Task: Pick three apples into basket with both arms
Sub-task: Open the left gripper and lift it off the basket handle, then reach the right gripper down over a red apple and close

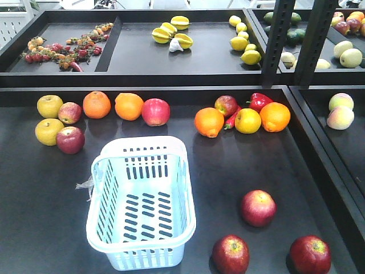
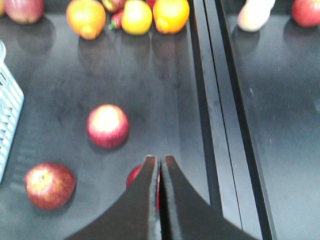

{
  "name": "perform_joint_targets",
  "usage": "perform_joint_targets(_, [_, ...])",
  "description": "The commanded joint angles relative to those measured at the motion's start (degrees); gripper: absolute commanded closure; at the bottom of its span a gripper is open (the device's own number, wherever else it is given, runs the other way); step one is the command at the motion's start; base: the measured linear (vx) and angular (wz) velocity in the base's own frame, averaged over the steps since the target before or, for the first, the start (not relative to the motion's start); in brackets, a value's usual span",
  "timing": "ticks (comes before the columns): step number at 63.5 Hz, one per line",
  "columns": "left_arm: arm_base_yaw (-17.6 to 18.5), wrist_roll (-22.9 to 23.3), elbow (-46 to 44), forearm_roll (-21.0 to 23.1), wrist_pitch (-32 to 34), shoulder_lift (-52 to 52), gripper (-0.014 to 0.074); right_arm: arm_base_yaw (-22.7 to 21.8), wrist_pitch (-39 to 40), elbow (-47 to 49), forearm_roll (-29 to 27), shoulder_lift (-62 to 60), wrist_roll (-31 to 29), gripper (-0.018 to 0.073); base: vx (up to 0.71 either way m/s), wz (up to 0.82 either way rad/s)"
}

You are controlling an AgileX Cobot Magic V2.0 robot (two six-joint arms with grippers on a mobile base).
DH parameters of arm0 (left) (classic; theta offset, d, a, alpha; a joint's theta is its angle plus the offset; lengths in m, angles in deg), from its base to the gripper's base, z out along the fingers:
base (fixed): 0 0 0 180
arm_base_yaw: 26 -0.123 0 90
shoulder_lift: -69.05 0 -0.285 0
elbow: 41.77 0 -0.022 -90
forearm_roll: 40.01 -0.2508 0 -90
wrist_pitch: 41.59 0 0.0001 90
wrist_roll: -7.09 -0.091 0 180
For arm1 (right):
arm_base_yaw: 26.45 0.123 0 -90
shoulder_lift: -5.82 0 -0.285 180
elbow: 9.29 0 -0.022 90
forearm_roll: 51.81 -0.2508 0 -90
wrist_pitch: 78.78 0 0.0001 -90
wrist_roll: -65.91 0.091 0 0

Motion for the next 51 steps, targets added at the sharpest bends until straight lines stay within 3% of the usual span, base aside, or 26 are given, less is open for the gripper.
perform_joint_targets(1, [-0.1, 0.5, -1.7, -0.1, 3.6, 0.0, 0.0056, -0.3, 2.7, 1.8, 0.6, 0.6, -0.6, 0.0515, 0.0, 0.0])
perform_joint_targets(9, [-0.1, 0.5, -1.7, -0.1, 3.6, 0.0, 0.0056, -0.3, 2.0, 1.8, 0.2, 0.6, -0.6, 0.0396, 0.0, 0.0])
perform_joint_targets(30, [-0.1, 0.5, -1.7, -0.1, 3.6, 0.0, 0.0056, -0.3, 2.5, 1.8, 0.8, 0.6, -0.4, -0.01, 0.0, 0.0])
perform_joint_targets(41, [-0.1, 0.5, -1.7, -0.1, 3.6, 0.0, 0.0056, -0.3, 2.3, 3.2, -1.2, 4.1, -2.9, -0.0123, 0.0, 0.0])
perform_joint_targets(51, [-0.1, 0.5, -1.7, -0.1, 3.6, 0.0, 0.0056, 0.1, 2.5, 5.6, -12.1, 12.9, -14.6, -0.0071, 0.0, 0.0])
